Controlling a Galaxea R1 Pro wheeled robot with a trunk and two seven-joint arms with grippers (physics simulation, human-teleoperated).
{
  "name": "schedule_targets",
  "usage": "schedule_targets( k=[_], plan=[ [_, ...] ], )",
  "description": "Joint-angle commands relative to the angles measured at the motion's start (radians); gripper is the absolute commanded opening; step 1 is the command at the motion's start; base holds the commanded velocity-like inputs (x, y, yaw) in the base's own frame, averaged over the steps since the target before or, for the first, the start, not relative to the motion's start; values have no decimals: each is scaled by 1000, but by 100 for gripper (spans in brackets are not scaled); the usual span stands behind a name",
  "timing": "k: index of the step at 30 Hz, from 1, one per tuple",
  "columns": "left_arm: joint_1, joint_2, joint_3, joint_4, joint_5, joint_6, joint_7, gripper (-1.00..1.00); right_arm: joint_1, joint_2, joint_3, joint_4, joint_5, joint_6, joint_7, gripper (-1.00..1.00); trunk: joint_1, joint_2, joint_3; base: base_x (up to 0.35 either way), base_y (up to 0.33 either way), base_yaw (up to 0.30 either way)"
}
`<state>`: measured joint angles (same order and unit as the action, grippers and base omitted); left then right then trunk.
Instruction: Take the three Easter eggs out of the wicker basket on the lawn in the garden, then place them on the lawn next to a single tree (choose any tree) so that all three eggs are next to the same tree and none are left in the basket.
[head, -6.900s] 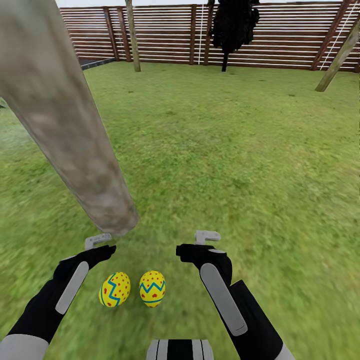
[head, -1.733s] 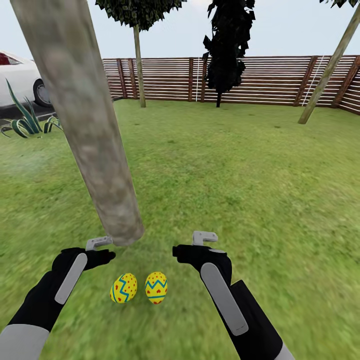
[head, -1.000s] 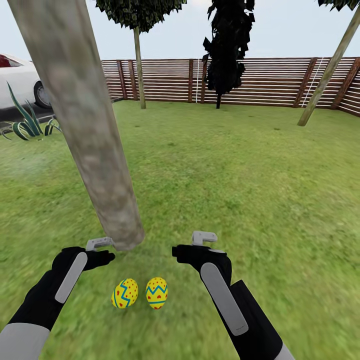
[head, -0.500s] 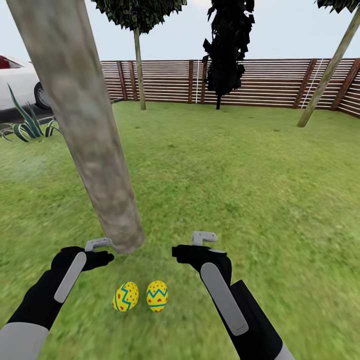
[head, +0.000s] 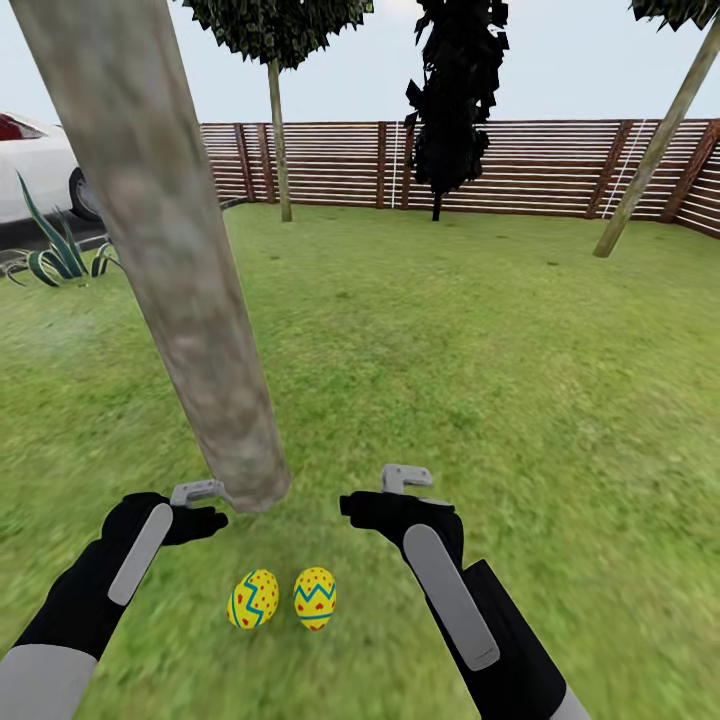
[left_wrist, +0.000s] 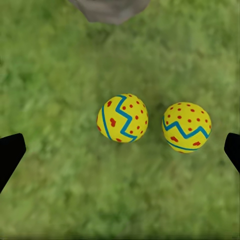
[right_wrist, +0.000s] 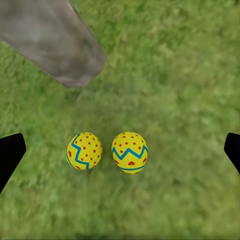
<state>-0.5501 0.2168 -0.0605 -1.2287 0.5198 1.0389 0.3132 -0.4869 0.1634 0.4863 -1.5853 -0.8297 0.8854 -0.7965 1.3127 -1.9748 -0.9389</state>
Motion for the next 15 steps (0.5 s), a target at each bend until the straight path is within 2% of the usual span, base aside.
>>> schedule_targets(
  k=[1, 15],
  plan=[
    [-1, 1, -2, -1, 11, 3, 10, 100, -1, 0, 0, -1, -10, 2, -10, 100, -4, 7, 2, 0, 0, 0],
    [-1, 1, -2, 0, 9, 8, 11, 100, -1, -1, -4, -1, -14, 2, -10, 100, -58, 105, 46, 0, 0, 0]
  ],
)
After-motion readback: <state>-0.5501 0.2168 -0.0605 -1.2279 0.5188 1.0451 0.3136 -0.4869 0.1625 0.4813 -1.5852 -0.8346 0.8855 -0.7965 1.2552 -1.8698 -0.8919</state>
